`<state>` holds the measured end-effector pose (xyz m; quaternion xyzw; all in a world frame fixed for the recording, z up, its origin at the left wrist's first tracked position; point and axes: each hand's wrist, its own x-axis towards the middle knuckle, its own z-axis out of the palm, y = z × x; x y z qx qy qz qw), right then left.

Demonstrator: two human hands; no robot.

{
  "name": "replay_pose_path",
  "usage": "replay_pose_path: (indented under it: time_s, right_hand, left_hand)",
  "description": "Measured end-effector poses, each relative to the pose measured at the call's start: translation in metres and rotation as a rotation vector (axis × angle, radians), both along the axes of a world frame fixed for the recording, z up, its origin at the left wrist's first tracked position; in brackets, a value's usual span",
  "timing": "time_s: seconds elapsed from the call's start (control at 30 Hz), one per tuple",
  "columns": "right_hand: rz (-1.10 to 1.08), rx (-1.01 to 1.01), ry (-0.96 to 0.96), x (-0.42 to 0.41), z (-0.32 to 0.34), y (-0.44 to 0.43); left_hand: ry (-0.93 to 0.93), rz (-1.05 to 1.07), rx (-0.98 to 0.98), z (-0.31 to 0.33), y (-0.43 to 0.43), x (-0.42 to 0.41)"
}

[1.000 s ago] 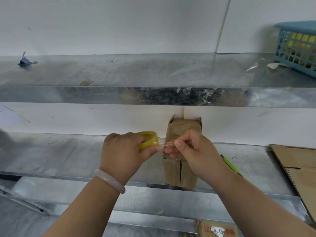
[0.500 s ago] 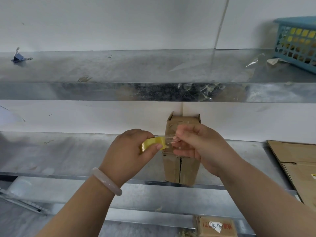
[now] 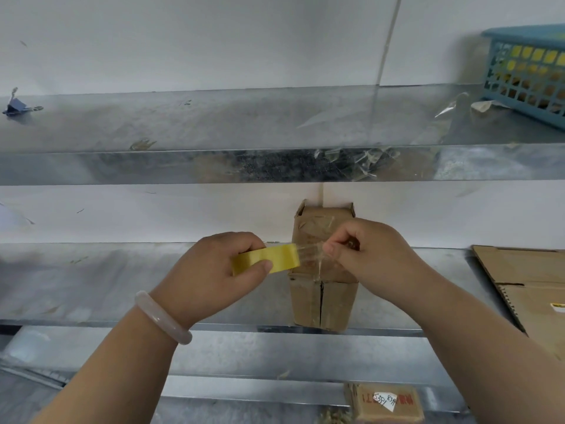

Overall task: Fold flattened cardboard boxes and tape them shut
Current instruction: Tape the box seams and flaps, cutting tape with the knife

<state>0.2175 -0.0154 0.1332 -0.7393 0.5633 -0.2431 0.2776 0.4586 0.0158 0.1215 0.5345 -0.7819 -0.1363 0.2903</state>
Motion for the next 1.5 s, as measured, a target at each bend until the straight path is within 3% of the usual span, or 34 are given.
replay_pose_path:
  time_s: [0.2, 0.4, 0.63, 0.77, 1.3, 1.5]
  right_hand:
    - [-0.077, 0.229, -0.259, -0.009, -0.007, 0.01]
    - [-0.185, 0.32, -0.426, -0.027, -0.015, 0.011]
    - [-0.276, 0.34, -0.416, -0.04, -0.034, 0.015]
    - [-0.324, 0.338, -0.458, -0.044, -0.043, 0.015]
    - [-0.368, 0.38, -0.507, -0.053, -0.074, 0.006]
    - [-0.395, 0.52, -0.751, -0.053, -0.095, 0.001]
  left_hand:
    - [-0.341, 0.207, -0.206, -0.015, -0.012, 0.011]
    - [-0.047, 0.075, -0.083, -0.039, -0.017, 0.02]
    - [-0.413, 0.183, -0.361, -0.056, -0.027, 0.011]
    - [-0.387, 0.097, -0.384, -0.066, -0.032, 0.012]
    - [-0.513, 0.186, -0.372, -0.077, -0.047, 0.0]
    - [-0.442, 0.151, -0.298, -0.089, -0.052, -0.003]
